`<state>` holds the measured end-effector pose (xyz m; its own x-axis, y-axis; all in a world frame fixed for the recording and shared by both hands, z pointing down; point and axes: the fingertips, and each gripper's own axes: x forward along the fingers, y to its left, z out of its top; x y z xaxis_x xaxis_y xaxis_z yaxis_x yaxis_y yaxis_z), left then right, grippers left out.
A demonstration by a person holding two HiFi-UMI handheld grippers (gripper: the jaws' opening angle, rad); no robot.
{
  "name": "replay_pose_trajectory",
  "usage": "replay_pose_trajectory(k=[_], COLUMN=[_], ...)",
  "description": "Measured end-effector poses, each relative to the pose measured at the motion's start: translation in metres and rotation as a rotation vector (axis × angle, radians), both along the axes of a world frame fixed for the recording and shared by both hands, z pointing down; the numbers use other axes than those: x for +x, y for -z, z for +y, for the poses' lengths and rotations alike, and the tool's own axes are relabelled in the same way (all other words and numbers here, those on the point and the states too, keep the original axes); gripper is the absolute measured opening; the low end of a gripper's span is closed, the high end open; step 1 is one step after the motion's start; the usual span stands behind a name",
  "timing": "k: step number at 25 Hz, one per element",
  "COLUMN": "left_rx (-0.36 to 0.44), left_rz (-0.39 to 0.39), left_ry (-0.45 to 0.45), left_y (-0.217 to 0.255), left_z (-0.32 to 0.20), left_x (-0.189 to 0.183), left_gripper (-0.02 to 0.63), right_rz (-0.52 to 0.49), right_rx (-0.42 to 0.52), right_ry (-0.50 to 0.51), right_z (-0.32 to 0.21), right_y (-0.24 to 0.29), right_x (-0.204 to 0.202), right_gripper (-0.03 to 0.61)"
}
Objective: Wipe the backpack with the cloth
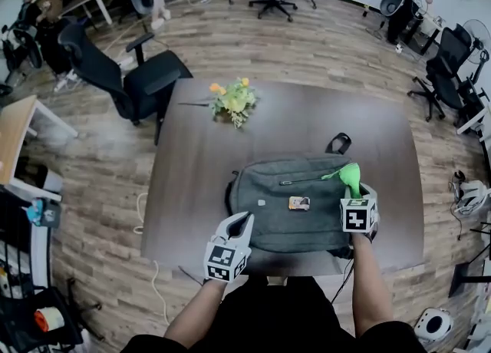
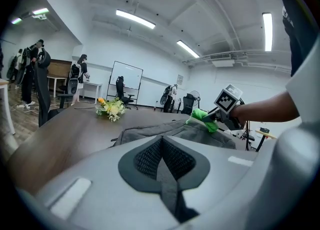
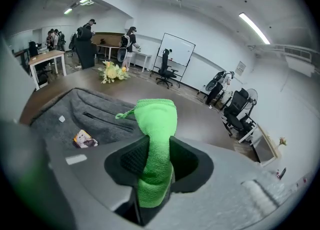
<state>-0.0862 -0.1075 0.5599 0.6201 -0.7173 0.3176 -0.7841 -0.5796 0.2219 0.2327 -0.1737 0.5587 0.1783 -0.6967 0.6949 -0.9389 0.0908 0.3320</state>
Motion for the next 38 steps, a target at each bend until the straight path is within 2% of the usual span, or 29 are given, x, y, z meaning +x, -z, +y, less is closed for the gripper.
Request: replay_pose_trajectory(k=[5,11,16,21,26,30,38], left_rx=[-0.015,0.000,0.010,0.005,-0.002,-0.014,-0.013], left_rz=[-0.012,0.000,-0.008,-0.025,-0.094,-0.098,-0.135], left_ry=[0.032,0.075,0.104,0.125,0.120,0.123,0.095], left_y=[-0.009,0.001,0.006,0.003,-0.008,-0.009,-0.013], left_z=[0.001,-0.010,-0.012,-0.007,0.004,0.008,0.005], left_x=[-0.015,-0.035,-0.049,-0.060,-0.066,-0.068,-0.064], left_gripper=[0.018,0.018,0.018,0.018,0.018,0.018,0.018], right_rz=[-0.125,-0.172,-0.264,-0.308,-0.304,-0.284,-0.202], right_rx=[0.033,0.022,-0.028,-0.085,-0.143,-0.193,-0.210], right_ry=[0.077,0.277,0.405,0.485,0.545,0.589,0.567], right_z=[0.002,-0.003,0.008,0.020,0.030,0.036,0.032], right_y=[0.006,-0.009,-0.031,-0.051,-0.071,-0.085,-0.095], right_x=[-0.055,-0.156,-0.233,-0.282,-0.312,-0.324,-0.304], right_gripper=[0.120,0.121,0.121,0.121,0.121,0.121,0.121])
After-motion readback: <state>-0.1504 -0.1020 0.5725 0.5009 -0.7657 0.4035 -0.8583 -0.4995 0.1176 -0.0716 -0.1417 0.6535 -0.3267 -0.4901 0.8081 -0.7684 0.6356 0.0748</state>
